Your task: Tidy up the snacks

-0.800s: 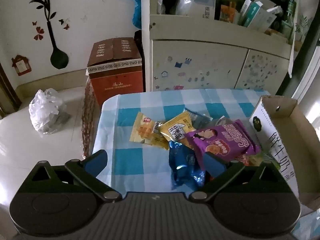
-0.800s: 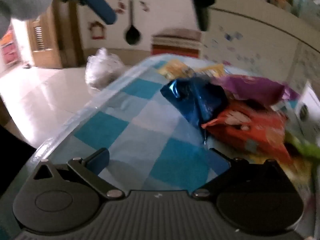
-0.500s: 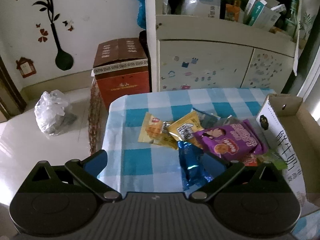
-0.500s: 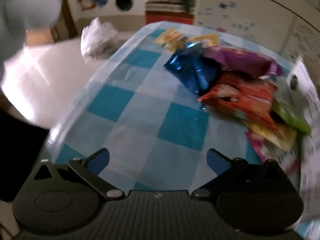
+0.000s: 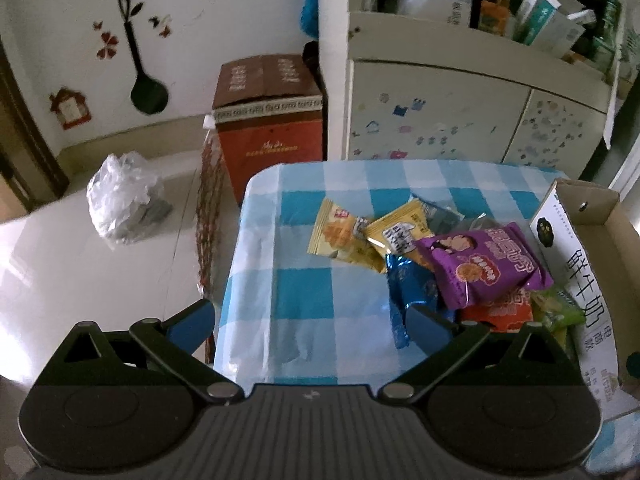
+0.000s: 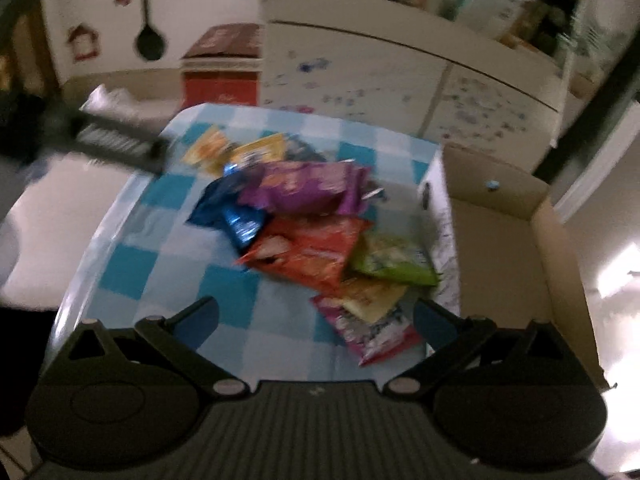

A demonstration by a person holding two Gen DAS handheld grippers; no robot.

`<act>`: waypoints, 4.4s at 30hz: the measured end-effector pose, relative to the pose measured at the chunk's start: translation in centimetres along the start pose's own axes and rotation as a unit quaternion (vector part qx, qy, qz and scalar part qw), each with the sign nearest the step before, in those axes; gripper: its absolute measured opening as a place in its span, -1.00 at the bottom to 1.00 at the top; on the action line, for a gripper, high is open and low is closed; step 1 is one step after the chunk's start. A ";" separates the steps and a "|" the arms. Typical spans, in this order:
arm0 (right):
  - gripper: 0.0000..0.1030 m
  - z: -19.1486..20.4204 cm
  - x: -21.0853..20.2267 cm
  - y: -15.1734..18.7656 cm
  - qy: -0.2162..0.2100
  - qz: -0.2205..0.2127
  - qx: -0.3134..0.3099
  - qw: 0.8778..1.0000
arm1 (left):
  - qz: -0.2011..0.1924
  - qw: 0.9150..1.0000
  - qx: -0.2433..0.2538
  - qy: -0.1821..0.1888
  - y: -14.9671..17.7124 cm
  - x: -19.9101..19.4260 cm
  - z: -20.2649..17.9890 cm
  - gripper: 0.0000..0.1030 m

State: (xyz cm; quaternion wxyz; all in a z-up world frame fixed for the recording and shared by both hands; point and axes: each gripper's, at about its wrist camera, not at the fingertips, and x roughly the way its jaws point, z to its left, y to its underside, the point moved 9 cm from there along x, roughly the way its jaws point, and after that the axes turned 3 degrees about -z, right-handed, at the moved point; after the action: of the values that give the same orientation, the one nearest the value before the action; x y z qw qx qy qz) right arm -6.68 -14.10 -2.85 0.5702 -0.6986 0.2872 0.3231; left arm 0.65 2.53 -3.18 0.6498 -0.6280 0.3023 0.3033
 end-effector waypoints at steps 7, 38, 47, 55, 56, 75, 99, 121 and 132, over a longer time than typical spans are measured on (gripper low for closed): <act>0.99 -2.1 0.9 -0.5 0.004 0.006 0.120 0.993 | 0.012 1.000 0.003 -0.021 0.6 0.1 -0.2 1.00; 0.99 -3.7 2.0 -1.0 0.051 0.002 0.155 0.987 | 0.027 0.998 0.046 -0.029 2.9 0.3 -3.3 1.00; 0.99 -3.7 2.0 -1.0 0.053 0.003 0.154 0.987 | 0.029 0.998 0.046 -0.033 3.0 0.2 -3.4 0.99; 0.99 -3.7 2.1 -1.0 0.055 0.003 0.154 0.987 | 0.029 0.998 0.045 -0.034 3.0 0.1 -3.3 0.99; 0.99 -3.7 2.1 -1.0 0.055 0.002 0.153 0.987 | 0.029 0.998 0.045 -0.034 3.0 0.1 -3.2 0.99; 0.99 -3.5 2.2 -1.0 0.052 -0.001 0.151 0.987 | 0.028 0.998 0.036 -0.031 2.8 -0.1 -3.0 0.97; 0.96 -5.7 -0.1 -2.7 -0.064 -0.056 0.190 0.978 | -0.002 0.999 -0.015 0.045 -1.1 -1.0 -2.4 0.92; -0.09 -5.1 5.9 -4.7 -0.160 -0.064 0.190 0.966 | 0.046 0.987 -0.105 0.109 -4.5 6.0 -2.2 0.95; -0.58 -4.0 9.7 -4.8 -0.158 -0.037 0.203 0.966 | 0.067 0.990 -0.089 0.088 -3.6 9.0 -3.9 0.95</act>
State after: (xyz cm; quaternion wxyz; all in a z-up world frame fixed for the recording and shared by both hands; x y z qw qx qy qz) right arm 3.61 -17.44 -6.94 0.7494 -0.5189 0.2272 0.3428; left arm 9.09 -1.36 -7.97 0.5402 -0.6862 0.3712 0.3154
